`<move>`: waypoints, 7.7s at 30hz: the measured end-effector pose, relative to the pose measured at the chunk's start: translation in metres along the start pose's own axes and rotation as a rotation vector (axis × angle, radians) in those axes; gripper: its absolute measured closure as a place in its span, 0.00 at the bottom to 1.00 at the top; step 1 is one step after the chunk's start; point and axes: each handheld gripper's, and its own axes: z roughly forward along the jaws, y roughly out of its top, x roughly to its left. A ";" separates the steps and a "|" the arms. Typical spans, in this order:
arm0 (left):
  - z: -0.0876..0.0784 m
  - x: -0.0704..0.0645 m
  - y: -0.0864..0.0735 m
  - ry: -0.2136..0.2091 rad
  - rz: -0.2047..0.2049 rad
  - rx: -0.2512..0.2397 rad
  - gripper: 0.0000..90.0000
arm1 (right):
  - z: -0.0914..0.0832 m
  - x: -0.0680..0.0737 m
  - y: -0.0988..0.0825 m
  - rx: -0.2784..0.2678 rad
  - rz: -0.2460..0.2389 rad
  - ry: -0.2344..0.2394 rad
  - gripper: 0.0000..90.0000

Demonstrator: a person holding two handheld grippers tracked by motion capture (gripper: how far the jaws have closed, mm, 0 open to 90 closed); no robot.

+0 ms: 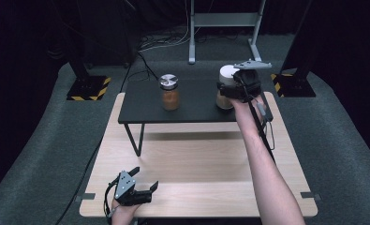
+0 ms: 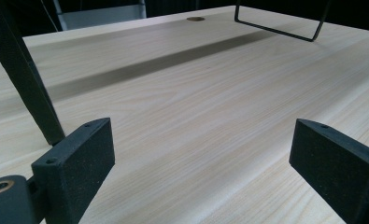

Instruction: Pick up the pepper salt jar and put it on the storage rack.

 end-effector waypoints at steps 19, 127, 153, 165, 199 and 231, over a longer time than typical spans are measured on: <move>0.000 0.000 0.000 0.002 -0.001 0.002 0.07 | -0.019 -0.026 -0.029 -0.058 -0.043 0.059 0.10; 0.001 -0.002 0.002 0.012 -0.013 0.014 0.06 | -0.082 -0.082 -0.333 -0.026 -0.023 0.166 0.04; 0.001 -0.002 0.003 0.010 -0.007 0.017 0.06 | -0.082 -0.083 -0.333 -0.023 -0.017 0.171 0.04; 0.002 -0.002 0.003 0.009 -0.005 0.018 0.06 | -0.081 -0.083 -0.332 -0.019 -0.020 0.173 0.04; 0.002 -0.003 0.004 0.009 -0.001 0.021 0.06 | -0.081 -0.083 -0.332 -0.017 -0.022 0.171 0.05; 0.002 -0.003 0.004 0.009 -0.003 0.021 0.06 | -0.081 -0.083 -0.331 -0.015 -0.023 0.172 0.05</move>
